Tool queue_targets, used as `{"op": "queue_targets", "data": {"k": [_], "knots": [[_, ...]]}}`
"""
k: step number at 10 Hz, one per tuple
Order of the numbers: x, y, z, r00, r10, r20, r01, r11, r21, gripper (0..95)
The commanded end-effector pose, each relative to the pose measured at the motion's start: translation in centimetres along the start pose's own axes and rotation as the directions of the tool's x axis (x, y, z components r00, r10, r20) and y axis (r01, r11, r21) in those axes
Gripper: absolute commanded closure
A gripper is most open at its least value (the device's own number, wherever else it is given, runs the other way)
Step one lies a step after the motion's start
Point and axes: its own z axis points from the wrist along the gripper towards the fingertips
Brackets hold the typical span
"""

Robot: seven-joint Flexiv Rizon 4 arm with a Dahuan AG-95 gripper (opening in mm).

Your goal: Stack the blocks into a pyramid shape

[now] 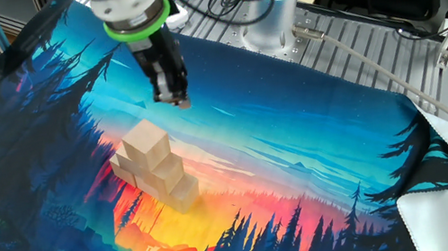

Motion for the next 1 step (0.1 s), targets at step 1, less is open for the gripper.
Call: {"op": "queue_targets", "data": {"k": [1], "knots": [[0.60,-0.28,-0.05,0.998,-0.057,-0.009,0.057,0.998,0.000,95.0]]}}
